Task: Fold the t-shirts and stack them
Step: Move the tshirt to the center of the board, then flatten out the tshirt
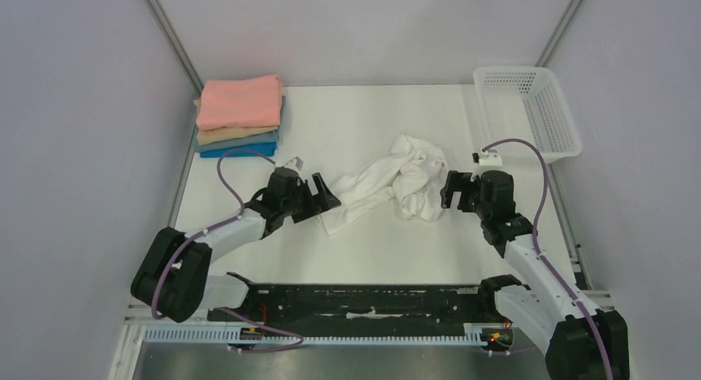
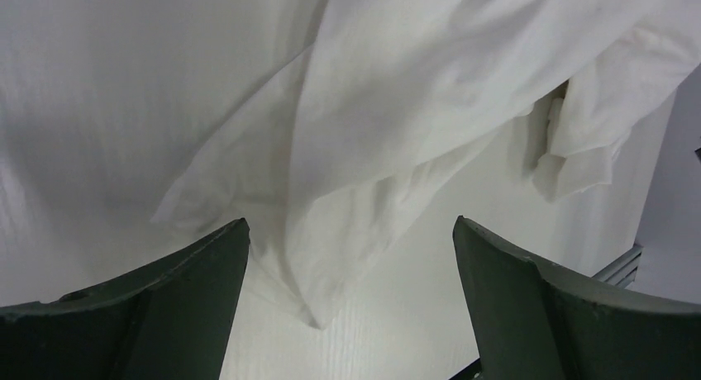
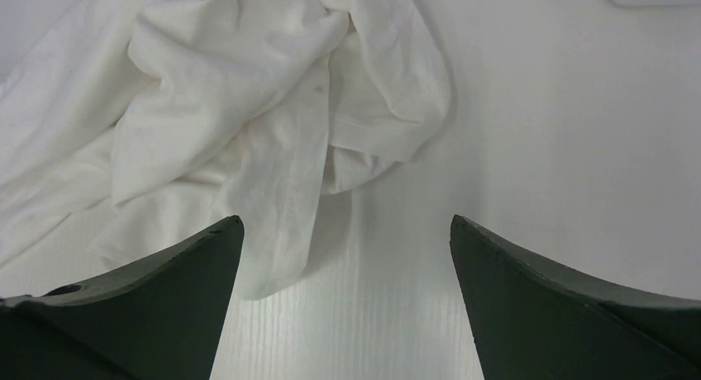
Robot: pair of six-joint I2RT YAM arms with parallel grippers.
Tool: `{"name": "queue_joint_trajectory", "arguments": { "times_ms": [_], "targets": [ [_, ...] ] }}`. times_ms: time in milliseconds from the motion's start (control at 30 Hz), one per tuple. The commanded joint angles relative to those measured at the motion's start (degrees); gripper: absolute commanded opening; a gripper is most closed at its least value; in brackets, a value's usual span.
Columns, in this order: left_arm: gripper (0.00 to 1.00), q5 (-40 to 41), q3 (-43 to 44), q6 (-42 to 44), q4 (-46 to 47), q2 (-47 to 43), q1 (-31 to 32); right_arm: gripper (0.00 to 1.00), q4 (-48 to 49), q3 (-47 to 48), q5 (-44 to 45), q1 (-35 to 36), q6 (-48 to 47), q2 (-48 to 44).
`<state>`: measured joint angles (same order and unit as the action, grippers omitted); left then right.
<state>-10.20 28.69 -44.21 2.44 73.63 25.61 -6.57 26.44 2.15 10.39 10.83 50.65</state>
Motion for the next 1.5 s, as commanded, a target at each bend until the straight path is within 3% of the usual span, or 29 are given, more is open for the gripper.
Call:
{"name": "queue_joint_trajectory", "arguments": {
  "times_ms": [0,200,300,433,600,967,1300,1367,1400,1433,1467],
  "targets": [
    [0.98,-2.43,4.01,3.86,4.80,2.59,0.84,0.98,2.79,-0.92,-1.98,0.25,0.36,-1.39],
    [0.93,-1.42,6.52,5.33,2.65,6.07,1.29,0.98,3.51,-2.24,-1.98,0.25,0.23,-0.91],
    [0.88,0.44,9.24,7.20,-3.05,7.21,1.29,0.98,3.42,-2.53,-1.98,0.22,-0.13,-0.74],
    [0.88,7.07,10.91,8.33,-13.07,1.14,1.65,0.98,2.92,-2.53,-1.32,0.19,-0.68,-1.01],
    [0.93,12.18,9.90,8.91,-13.80,-5.79,1.64,0.98,3.14,-2.75,-0.96,0.21,-0.80,-1.02],
    [0.85,4.26,18.20,11.31,-11.98,13.04,1.64,0.98,3.06,-2.70,0.63,0.23,-2.23,-0.95],
    [0.49,-3.94,18.25,10.24,-6.31,19.37,1.65,0.98,3.16,-2.84,0.57,0.23,-2.43,0.36],
    [0.35,-4.28,18.27,10.12,-6.29,19.71,1.65,0.98,3.21,-2.94,0.41,0.23,-2.41,0.59],
    [0.24,-4.45,18.16,10.06,-6.22,19.65,1.68,0.98,3.23,-2.97,0.16,0.18,-2.43,0.75],
    [0.07,-4.59,18.08,9.86,-6.22,19.43,1.73,0.98,3.23,-2.99,-0.29,0.20,-2.45,0.89],
    [0.02,-4.56,17.89,9.63,-6.07,18.82,1.67,0.98,3.23,-3.12,-0.59,0.23,-2.49,0.94]
  ]
}}
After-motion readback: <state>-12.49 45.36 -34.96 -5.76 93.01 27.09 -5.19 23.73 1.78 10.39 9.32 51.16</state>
